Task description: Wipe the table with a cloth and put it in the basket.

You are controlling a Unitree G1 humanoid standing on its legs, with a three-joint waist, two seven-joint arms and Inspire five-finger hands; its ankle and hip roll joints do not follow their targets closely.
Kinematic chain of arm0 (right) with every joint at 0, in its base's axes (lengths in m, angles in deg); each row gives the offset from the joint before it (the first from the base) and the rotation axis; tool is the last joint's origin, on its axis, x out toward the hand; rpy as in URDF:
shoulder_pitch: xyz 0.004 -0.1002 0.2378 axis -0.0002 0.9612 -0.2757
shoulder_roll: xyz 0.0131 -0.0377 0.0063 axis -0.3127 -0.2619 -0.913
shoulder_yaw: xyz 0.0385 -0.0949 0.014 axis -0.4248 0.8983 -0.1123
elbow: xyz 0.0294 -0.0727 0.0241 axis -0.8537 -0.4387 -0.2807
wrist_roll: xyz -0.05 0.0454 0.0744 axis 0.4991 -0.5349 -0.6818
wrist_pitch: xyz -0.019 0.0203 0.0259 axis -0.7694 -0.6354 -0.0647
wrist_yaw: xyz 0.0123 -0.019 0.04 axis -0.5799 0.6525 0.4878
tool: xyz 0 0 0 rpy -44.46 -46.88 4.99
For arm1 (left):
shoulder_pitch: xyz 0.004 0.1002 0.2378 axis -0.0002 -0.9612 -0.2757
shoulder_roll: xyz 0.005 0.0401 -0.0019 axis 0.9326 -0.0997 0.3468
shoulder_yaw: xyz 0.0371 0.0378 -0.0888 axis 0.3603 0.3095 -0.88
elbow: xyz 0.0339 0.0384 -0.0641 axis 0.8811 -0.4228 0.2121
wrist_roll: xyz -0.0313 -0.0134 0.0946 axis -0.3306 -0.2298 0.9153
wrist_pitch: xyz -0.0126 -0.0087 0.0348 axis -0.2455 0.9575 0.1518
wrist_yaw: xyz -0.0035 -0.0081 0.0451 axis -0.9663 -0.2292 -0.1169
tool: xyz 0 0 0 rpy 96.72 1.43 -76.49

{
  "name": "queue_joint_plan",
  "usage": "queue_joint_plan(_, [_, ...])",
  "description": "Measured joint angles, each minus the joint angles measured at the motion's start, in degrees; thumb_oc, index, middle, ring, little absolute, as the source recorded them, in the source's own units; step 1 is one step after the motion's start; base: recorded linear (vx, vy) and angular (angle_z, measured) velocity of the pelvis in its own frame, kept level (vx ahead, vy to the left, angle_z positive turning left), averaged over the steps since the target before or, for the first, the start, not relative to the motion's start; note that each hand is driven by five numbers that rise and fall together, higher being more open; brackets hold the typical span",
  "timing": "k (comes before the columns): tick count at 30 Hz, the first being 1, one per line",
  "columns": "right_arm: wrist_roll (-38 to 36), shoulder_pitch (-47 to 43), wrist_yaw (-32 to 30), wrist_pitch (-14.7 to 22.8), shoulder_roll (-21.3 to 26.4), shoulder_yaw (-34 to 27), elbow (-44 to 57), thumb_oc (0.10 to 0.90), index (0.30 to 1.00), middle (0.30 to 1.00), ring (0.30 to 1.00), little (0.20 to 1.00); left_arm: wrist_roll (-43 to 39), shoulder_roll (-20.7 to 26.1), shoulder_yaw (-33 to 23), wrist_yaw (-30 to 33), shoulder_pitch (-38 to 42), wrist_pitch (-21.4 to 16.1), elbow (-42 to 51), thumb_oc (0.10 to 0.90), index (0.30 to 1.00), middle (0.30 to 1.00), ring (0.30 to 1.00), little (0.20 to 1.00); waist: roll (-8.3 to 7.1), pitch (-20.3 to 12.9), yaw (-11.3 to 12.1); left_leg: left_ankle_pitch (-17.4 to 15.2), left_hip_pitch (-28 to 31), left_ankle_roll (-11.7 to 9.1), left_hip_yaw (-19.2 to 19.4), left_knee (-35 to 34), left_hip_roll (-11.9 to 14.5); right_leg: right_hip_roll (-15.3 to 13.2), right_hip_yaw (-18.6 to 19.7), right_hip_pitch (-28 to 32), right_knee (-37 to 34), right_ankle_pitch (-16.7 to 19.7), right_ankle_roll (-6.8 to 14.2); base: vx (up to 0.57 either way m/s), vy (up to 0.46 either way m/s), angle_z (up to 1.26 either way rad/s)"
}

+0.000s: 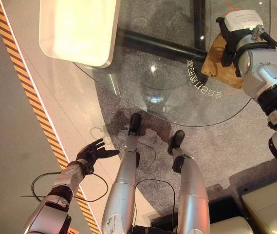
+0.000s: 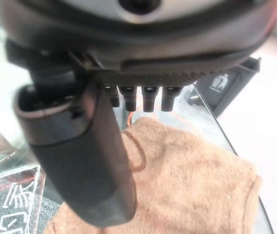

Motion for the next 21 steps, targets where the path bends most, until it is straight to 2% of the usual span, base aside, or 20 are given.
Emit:
queue_joint_plan(12, [0.41,-0.30,1.47,-1.05,0.77,0.88,-0.17,0.800,0.900,0.900,0.900,0.900,0.00,0.01,0.13,-0.99,-0.13,0.07,0.06,0.800,0.900,0.900,0.900,0.900,0.07,0.04,-0.01,0.04,-0.37,-0.06,-0.37,-0.03,0.00,-0.02,-0.10,-0.34,0.27,-0.37,-0.21,0.00,-0.005,0.01])
queue_joint_plan(21, [-4.92,-0.29,0.55,-2.19,1.11,-0.74,-2.02,0.800,0.900,0.900,0.900,0.900,0.00,0.03,0.55,-1.02,-0.13,-0.02,0.07,0.800,0.900,0.900,0.900,0.900,0.08,0.04,-0.02,0.05,-1.04,-0.06,-0.40,-0.01,-0.01,-0.04,-0.04,-1.13,0.43,-0.40,-0.25,0.00,0.000,0.00])
